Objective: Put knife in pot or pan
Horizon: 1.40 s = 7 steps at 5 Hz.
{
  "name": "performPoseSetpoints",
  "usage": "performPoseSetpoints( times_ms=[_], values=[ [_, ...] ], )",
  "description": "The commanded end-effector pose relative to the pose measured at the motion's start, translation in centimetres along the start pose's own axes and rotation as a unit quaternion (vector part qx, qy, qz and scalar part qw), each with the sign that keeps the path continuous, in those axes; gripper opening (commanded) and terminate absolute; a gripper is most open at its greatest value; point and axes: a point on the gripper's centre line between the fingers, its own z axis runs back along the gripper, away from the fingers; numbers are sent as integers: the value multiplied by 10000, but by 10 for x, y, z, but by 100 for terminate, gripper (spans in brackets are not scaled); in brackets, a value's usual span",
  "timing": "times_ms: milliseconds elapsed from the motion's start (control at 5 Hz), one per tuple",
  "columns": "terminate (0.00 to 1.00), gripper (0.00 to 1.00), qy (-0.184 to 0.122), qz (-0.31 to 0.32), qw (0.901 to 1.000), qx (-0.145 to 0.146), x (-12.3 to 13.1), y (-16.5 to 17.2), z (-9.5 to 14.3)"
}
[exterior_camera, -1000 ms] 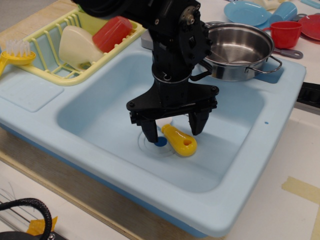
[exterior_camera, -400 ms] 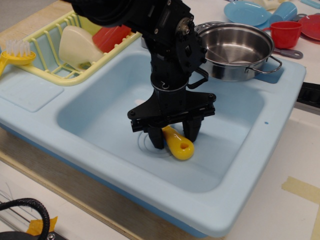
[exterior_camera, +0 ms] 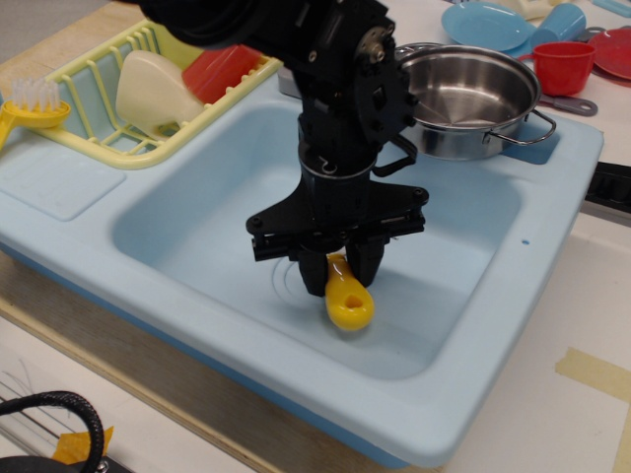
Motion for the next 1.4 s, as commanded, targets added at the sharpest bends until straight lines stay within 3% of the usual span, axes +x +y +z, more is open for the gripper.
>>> performPoseSetpoints(
  times_ms=[0, 400, 800, 1000, 1200],
  values=[
    [0, 0, -936, -46, 9956, -78, 13, -7, 56],
    [0, 0, -1641, -422, 9855, -127, 41, -12, 96],
    [0, 0, -2186, -821, 9708, -548, 71, -42, 115],
    [0, 0, -2308, -962, 9645, -849, 85, -56, 110],
    [100, 0, -2283, -1110, 9620, -1006, 98, -66, 103]
  ],
)
